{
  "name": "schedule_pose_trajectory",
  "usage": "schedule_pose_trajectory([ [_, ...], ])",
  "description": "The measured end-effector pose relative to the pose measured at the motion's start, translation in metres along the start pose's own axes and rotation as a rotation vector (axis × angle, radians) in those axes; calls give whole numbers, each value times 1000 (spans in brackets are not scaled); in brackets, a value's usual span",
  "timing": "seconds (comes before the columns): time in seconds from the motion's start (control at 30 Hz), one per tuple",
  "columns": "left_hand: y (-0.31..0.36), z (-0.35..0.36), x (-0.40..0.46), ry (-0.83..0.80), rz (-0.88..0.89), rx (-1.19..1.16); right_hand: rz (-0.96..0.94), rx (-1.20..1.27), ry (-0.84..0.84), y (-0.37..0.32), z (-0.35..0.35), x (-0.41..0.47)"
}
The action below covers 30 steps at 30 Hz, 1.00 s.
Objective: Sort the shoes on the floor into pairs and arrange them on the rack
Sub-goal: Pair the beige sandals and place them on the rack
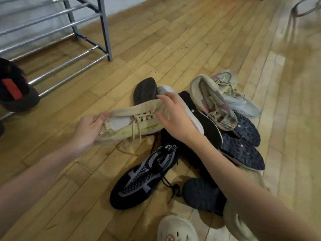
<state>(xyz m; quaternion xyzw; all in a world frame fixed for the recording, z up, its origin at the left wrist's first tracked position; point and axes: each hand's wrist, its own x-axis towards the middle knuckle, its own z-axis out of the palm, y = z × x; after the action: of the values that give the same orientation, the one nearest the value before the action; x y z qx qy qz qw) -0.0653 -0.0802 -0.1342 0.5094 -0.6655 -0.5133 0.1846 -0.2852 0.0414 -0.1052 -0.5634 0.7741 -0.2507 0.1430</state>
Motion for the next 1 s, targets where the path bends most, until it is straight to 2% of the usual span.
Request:
schedule_pose_trajectory([
  [0.13, 20, 8, 0, -6, -31, -67, 91, 116, 224, 11, -7, -40],
  [0.27, 42, 22, -7, -81, -25, -75, 182, 132, 191, 26, -19, -76],
  [0.37, 53, 37, -7, -128, -7, -65, 288, 87, 236, 50, -37, -98],
  [0.43, 63, 50, -11, -131, 8, -65, 438, 74, 287, 66, -49, -115],
  [0.53, 75, 70, -19, -125, 32, -32, 776, -54, 302, 85, -57, -148],
  [0.63, 81, 84, -24, -198, 15, -61, 1144, -191, 116, 92, -54, -182],
  [0.77, 83, 93, -29, -237, -9, -73, 1459, -23, -115, 101, -44, -217],
  [0.83, 82, 96, -30, -243, -21, -83, 1506, 59, -149, 105, -43, -219],
  [0.93, 78, 95, -32, -212, -33, -125, 1512, 215, 11, 110, -45, -208],
  [1.0, 74, 92, -32, -174, -67, -127, 1494, 448, 192, 98, -58, -194],
])
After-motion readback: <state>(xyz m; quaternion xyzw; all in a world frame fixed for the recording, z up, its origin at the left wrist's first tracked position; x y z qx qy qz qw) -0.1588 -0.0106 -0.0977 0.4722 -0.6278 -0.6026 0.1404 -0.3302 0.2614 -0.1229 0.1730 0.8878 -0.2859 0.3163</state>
